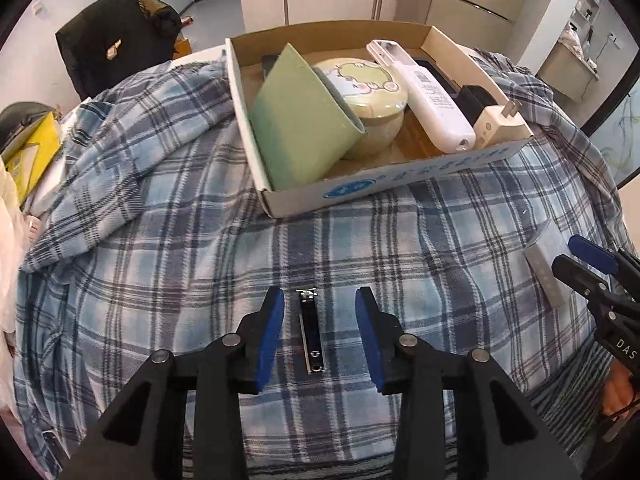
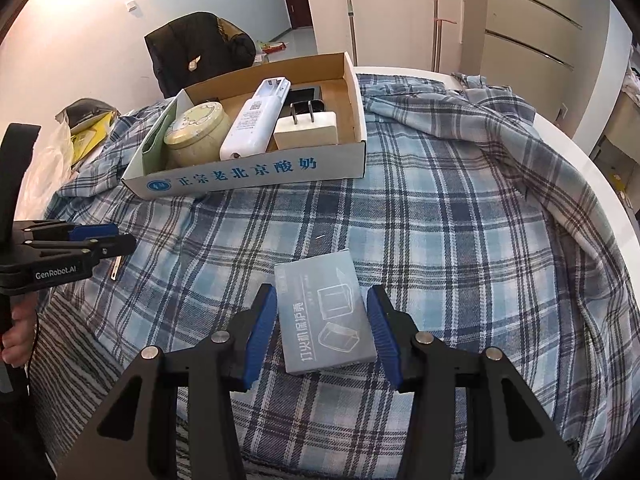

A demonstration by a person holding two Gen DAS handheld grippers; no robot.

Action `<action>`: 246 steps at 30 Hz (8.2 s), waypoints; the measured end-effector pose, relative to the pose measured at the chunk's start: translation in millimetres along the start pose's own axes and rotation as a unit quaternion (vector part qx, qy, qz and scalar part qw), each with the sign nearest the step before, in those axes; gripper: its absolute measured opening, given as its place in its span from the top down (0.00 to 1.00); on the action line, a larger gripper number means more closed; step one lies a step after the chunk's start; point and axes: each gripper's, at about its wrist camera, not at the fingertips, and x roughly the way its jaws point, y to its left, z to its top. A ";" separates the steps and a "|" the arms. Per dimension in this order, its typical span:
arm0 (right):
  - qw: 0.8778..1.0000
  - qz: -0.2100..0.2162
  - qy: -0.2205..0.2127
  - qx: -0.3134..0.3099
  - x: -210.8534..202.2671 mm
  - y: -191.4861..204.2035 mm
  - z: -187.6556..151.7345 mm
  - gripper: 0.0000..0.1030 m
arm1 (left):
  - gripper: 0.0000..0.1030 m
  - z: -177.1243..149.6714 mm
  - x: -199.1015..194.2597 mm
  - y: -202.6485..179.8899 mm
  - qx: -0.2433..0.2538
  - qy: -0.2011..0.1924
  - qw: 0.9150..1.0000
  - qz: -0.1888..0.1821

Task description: Organize rigid objects

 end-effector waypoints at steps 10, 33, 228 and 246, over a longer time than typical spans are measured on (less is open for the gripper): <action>1.000 0.001 0.000 0.001 -0.5 0.1 -0.2 0.55 | 0.90 -0.2 8.7 2.0 0.000 -0.004 1.000 0.015; 0.998 -0.005 0.026 -0.056 3.7 5.5 -4.9 0.54 | 0.90 -30.5 -96.7 -4.3 0.013 -0.127 0.992 -0.004; 0.875 -0.075 -0.475 -0.055 -124.2 44.1 -54.4 0.00 | 0.00 -134.0 -140.6 -32.4 -0.028 -0.562 0.823 0.076; 0.873 -0.075 -0.479 -0.061 -126.4 45.2 -57.8 0.00 | 0.00 -134.2 -138.3 -33.6 -0.025 -0.565 0.821 0.077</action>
